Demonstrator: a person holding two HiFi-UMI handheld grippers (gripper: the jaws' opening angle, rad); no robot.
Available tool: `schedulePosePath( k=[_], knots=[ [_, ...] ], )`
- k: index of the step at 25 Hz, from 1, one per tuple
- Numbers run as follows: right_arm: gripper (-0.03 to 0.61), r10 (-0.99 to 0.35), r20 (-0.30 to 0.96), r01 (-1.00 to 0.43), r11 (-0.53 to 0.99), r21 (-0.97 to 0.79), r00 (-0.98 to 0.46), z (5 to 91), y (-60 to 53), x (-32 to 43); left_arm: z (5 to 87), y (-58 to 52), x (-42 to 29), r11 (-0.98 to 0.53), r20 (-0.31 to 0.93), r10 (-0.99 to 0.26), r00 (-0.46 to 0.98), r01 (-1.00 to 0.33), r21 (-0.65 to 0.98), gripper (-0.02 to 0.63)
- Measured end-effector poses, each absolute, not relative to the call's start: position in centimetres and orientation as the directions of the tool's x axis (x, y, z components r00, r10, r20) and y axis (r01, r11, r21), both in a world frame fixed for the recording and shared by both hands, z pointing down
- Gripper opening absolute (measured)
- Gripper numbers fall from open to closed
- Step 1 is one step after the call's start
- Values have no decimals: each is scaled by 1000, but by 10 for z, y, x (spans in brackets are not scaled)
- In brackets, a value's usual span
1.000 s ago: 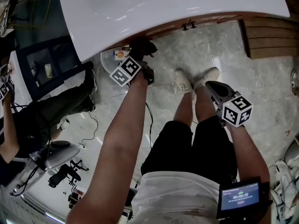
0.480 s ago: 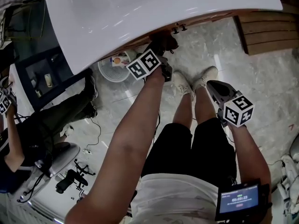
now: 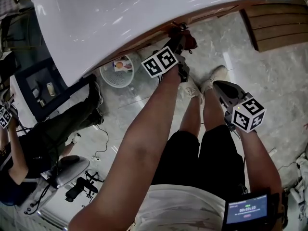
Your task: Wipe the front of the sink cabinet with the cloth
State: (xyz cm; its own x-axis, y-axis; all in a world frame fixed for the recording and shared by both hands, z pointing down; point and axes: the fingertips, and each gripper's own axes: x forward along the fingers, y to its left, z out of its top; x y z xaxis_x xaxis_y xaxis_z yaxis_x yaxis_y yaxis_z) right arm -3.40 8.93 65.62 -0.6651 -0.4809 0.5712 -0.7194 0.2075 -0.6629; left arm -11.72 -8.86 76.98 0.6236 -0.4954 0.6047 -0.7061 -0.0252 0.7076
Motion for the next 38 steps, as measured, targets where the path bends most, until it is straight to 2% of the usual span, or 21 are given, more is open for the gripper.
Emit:
schedulePosePath(
  k=[3, 8, 18, 28, 32, 38],
  knots=[
    [12, -480, 563, -711, 208, -672, -672, 663, 94, -37, 780, -87, -116, -18, 616, -502, 607, -719, 695, 176],
    [13, -467, 571, -709, 197, -677, -676, 672, 106, -34, 788, -91, -156, 100, 639, -587, 497, -739, 666, 176],
    [14, -444, 585, -712, 203, -672, -679, 684, 92, -39, 797, -94, -259, 57, 718, -563, 409, -847, 528, 176],
    [14, -406, 578, -692, 231, -684, -708, 696, 91, -64, 819, -75, -363, 204, 800, -567, 197, -907, 368, 176],
    [13, -409, 575, -692, 246, -679, -709, 696, 83, -57, 832, -78, -350, 171, 816, -536, 217, -918, 357, 176],
    [12, -457, 566, -705, 229, -671, -687, 692, 70, -40, 833, -86, -271, 52, 770, -528, 359, -891, 451, 176]
  ],
)
